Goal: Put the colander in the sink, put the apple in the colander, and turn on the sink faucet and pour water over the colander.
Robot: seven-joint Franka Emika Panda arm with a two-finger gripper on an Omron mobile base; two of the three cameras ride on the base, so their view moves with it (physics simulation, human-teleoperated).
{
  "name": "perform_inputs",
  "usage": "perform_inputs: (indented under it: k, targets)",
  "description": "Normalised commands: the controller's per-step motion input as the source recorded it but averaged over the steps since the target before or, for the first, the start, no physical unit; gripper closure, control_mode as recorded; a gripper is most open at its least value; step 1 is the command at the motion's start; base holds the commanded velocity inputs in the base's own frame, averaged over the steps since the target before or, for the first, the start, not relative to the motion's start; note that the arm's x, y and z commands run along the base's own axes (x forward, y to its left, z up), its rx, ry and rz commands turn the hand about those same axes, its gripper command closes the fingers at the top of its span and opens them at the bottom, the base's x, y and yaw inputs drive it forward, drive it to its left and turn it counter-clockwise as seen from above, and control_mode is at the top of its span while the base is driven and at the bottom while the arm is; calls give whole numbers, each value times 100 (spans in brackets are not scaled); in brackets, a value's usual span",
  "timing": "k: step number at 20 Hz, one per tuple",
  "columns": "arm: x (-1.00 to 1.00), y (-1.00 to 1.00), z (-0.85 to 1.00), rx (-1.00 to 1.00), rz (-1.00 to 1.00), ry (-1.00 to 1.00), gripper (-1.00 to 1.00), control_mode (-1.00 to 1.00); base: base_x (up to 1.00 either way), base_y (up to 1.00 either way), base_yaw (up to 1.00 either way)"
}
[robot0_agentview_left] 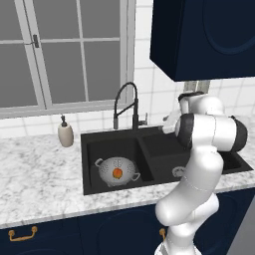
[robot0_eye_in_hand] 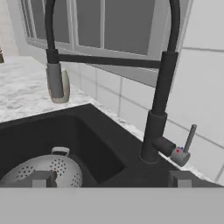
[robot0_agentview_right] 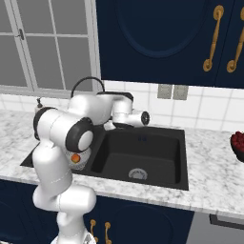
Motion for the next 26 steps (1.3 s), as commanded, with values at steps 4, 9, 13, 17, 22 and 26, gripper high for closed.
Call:
perform_inputs:
  k: [4,9,13,17,22,26]
  targets:
    - [39,-2,-13,8,0,-18,-100,-100,0,0,0]
    - [57,0,-14,13,0,-7,-100,-100,0,0,0]
    - [65,-1,-13,15,1,0,-100,-100,0,0,0]
    - [52,0,-11,14,3,0,-100,-100,0,0,0]
    - [56,0,-6,8,3,0,-100,-100,0,0,0]
    - [57,0,-2,2,1,0,-100,-100,0,0,0]
